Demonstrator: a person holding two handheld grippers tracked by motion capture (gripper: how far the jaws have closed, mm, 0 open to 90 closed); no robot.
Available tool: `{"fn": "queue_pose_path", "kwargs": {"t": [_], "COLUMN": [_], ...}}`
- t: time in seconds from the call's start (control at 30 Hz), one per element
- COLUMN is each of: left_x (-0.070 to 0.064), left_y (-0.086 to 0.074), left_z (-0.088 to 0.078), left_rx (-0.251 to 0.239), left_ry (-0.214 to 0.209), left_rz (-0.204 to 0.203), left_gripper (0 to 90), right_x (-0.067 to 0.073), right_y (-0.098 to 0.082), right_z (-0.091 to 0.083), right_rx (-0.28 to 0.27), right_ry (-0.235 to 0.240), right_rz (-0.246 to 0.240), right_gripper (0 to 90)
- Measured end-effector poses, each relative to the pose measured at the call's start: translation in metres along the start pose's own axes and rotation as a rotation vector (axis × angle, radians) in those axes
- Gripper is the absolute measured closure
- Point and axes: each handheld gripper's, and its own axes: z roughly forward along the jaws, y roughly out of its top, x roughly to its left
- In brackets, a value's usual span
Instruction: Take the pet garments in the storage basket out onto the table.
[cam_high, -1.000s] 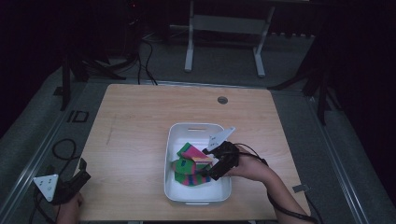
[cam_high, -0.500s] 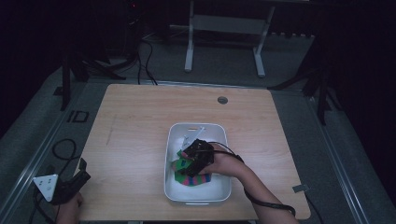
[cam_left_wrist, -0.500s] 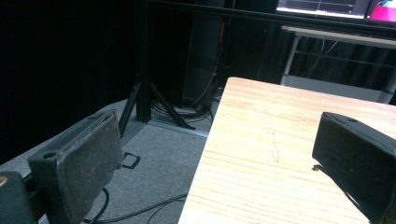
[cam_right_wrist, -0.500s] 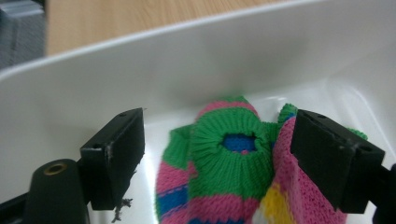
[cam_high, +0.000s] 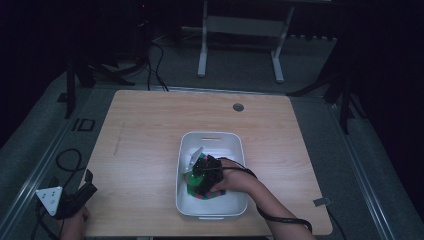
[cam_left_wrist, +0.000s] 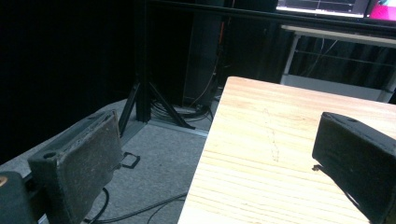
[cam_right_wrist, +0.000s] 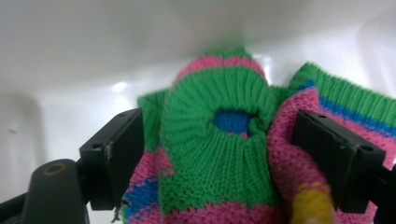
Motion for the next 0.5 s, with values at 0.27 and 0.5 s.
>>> {"fn": "queue_pose_path", "kwargs": {"t": [0.27,0.5], "left_x": [0.000,0.000], "left_y": [0.000,0.000], "left_z": [0.000,0.000], "left_rx": [-0.001,0.003], "left_ry": [0.001,0.002], "left_rz": [0.002,0.000], "left_gripper": [1.9,1.9], "right_x": [0.006,0.006], "right_y": [0.001,0.001], "right_z": [0.006,-0.005], "right_rx": [0.069,0.047], "right_ry": [-0.079,-0.131], "right_rz": [-0.063,-0.081], "right_gripper": [48.0,68.9]}}
